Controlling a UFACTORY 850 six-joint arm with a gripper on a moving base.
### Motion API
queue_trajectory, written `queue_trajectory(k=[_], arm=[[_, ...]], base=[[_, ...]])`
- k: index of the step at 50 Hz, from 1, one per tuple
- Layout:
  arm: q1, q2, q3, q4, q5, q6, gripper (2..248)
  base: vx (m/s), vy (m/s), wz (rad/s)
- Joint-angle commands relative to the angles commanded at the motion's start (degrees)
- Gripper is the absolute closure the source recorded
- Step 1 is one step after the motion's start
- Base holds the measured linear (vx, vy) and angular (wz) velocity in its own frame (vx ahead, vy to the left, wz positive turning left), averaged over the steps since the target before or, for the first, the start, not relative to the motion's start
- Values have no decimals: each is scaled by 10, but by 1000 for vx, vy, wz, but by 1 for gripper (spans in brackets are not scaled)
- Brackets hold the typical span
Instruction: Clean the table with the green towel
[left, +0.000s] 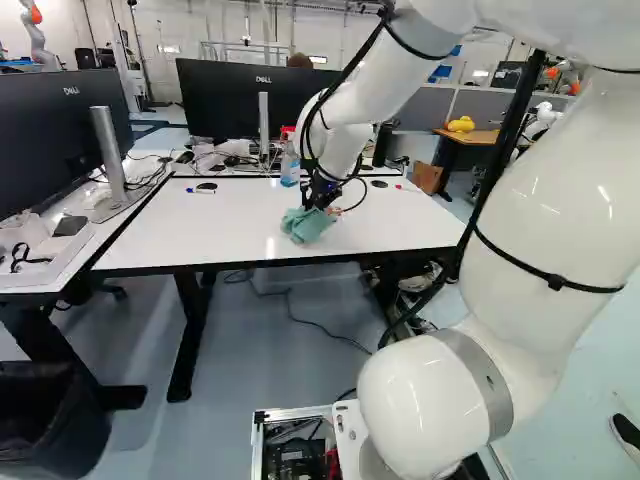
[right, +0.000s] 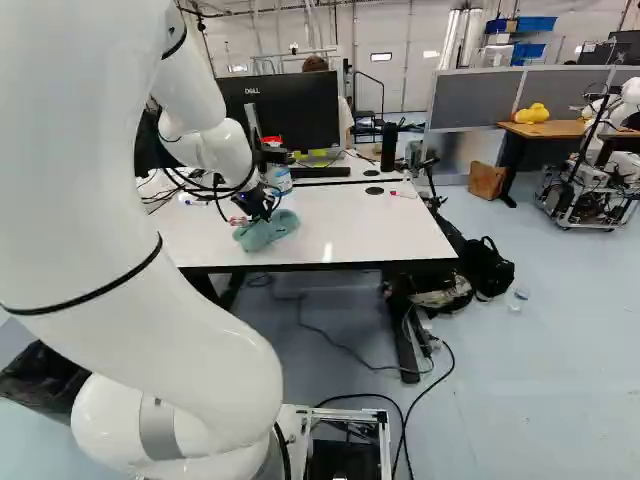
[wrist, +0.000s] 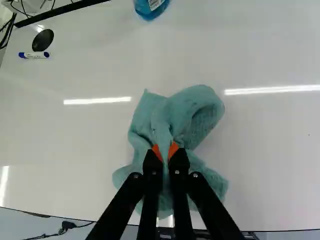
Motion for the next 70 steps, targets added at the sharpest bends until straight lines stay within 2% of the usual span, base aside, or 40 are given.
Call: queue_trajectory(k=[11, 31, 46, 70], arm=[[-14, 9, -4, 0, 0, 0, 220], [-56, 22, -22, 0, 0, 0, 220], [-87, 49, -18, 0, 0, 0, 220], [-136, 49, -17, 0, 0, 0, 220]], base=[[0, 0, 0], [0, 0, 0], [0, 0, 0], [0, 0, 0]])
